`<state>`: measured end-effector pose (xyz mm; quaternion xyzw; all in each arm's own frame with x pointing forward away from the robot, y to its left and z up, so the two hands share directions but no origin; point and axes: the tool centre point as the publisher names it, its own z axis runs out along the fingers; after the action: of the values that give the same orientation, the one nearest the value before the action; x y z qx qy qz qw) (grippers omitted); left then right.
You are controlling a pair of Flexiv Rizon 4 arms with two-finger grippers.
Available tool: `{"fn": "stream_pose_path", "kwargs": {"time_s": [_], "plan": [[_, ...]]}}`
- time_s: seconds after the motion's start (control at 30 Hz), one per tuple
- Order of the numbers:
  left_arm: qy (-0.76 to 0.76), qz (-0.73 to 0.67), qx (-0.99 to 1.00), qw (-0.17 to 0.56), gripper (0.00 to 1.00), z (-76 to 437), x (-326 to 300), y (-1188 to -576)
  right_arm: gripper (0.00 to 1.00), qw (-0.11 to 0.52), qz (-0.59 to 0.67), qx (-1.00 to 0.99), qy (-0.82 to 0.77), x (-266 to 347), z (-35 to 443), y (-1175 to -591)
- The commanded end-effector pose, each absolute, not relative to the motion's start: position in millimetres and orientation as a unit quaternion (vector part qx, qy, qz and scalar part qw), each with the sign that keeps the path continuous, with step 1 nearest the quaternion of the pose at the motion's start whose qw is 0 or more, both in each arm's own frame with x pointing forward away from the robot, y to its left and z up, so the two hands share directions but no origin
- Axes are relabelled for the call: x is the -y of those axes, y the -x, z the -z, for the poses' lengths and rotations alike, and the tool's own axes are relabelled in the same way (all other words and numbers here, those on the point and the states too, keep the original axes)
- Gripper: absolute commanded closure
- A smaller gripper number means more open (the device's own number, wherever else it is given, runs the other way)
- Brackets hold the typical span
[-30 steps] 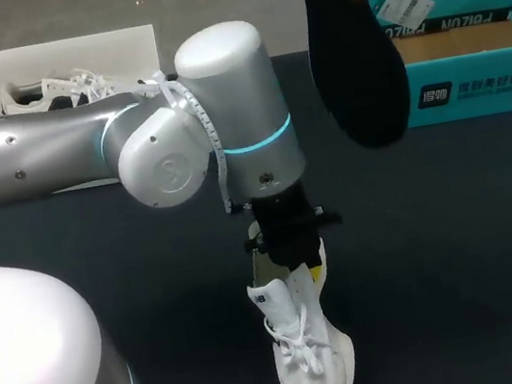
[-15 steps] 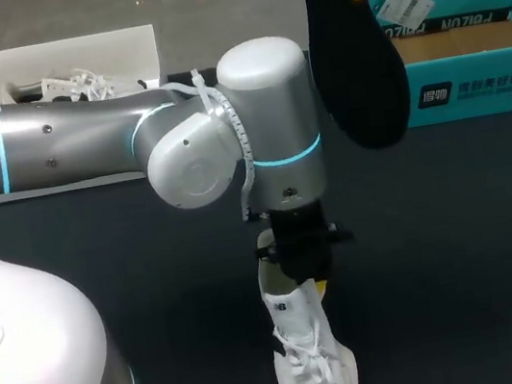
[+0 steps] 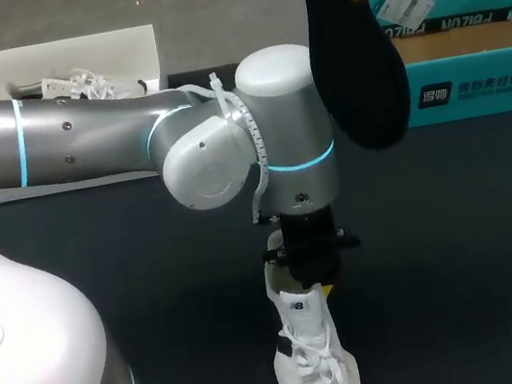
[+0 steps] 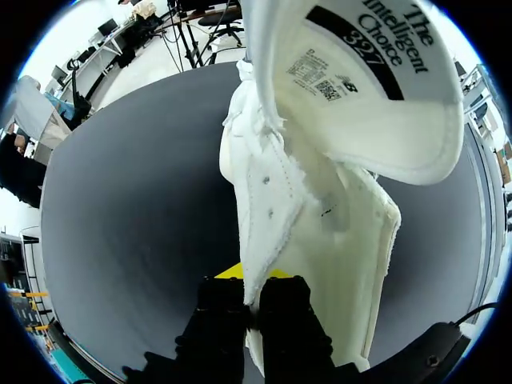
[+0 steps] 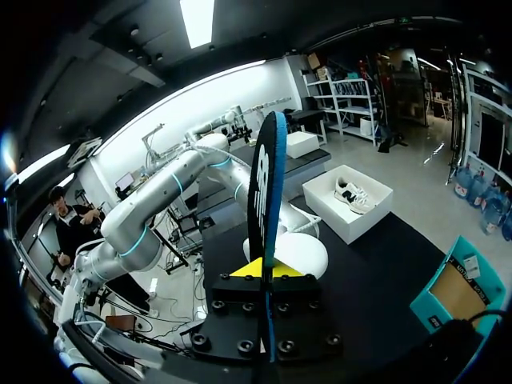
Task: Take the shoe out of the shoebox, open the shoe tongue, remove and reinsert the insole, then place the shoe into the shoebox
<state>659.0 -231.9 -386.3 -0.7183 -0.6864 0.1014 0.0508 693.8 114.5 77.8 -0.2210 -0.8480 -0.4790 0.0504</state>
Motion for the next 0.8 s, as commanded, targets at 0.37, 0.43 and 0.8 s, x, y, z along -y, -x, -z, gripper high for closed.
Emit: {"fn": "stream_pose_path", "kwargs": {"time_s": [0.37, 0.43, 0.8], "plan": [[0.702, -0.133, 0.700, 0.014, 0.00, 376.4, 228.3, -669.0, 1.00, 0.052, 0.477, 0.849, 0.221, -116.1, -78.3, -696.2], [0.692, -0.147, 0.706, 0.004, 0.00, 370.9, 227.0, -672.3, 1.00, 0.052, 0.477, 0.849, 0.221, -116.1, -78.3, -696.2], [0.574, -0.276, 0.766, -0.090, 0.00, 324.3, 205.6, -699.0, 1.00, 0.052, 0.477, 0.849, 0.221, -116.1, -78.3, -696.2]]}}
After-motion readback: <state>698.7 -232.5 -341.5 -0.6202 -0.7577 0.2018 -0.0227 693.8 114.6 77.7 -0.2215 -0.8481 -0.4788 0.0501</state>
